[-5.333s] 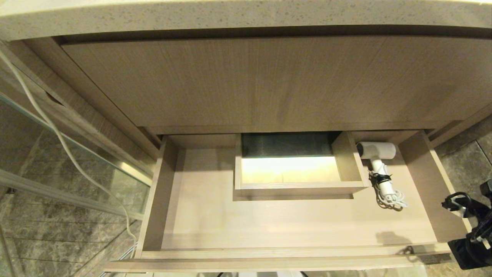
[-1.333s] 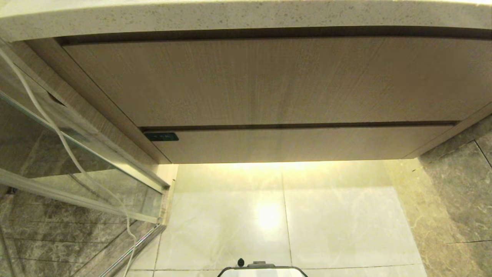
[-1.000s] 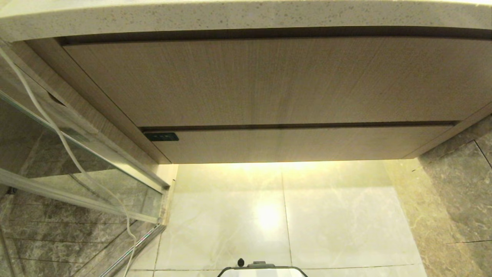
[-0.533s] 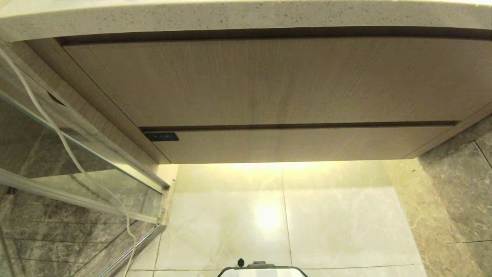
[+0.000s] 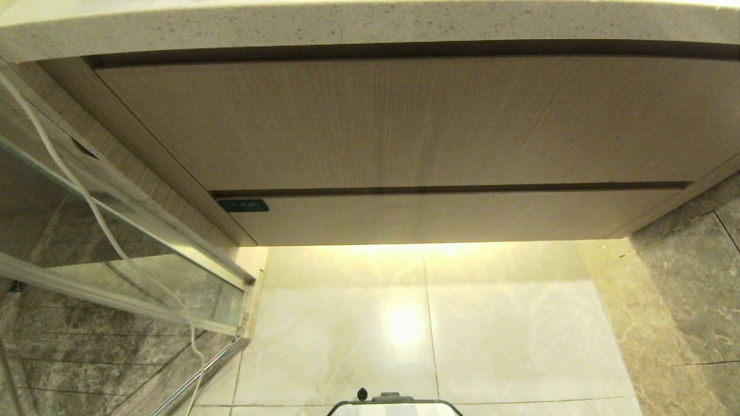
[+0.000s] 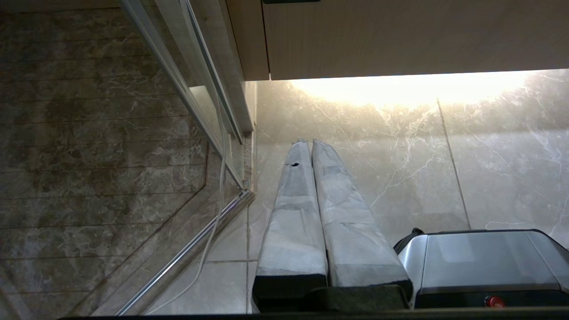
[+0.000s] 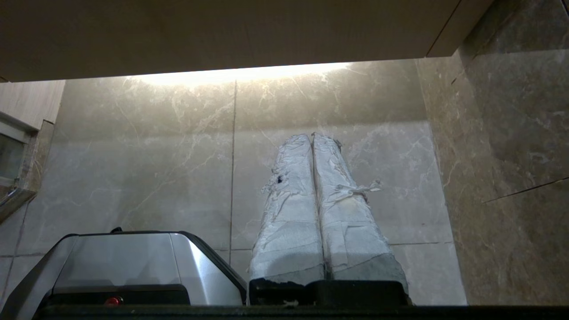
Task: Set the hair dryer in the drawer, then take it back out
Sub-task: Pull open the drawer
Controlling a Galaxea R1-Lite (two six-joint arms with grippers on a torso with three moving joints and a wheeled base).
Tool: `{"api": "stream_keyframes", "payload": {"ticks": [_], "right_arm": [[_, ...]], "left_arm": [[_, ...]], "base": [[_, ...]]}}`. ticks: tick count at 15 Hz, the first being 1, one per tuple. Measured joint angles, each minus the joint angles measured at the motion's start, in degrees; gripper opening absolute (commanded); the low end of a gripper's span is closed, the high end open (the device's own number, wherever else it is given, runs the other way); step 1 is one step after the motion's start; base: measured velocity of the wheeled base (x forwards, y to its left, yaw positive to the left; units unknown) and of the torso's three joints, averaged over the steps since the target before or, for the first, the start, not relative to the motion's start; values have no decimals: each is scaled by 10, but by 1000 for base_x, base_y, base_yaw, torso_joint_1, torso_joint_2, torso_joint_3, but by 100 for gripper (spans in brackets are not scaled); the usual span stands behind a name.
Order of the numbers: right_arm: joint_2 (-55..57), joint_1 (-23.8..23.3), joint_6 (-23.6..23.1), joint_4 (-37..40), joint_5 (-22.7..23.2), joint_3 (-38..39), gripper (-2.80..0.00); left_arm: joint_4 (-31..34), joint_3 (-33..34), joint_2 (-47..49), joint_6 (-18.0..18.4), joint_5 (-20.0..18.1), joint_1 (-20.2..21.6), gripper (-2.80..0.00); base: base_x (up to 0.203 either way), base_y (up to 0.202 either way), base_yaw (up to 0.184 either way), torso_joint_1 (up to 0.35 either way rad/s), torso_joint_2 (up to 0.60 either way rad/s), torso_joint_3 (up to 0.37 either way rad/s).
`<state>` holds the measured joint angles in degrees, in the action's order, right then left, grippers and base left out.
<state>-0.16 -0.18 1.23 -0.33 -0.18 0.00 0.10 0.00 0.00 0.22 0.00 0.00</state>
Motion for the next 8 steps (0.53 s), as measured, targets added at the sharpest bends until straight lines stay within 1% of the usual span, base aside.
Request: {"api": "stream_keyframes", "payload": {"ticks": [8], "right_arm": [[0, 0, 0, 0, 0, 0, -280]], "left_arm": [[0, 0, 0, 0, 0, 0, -280]], "base": [[0, 0, 0, 0, 0, 0]]}}
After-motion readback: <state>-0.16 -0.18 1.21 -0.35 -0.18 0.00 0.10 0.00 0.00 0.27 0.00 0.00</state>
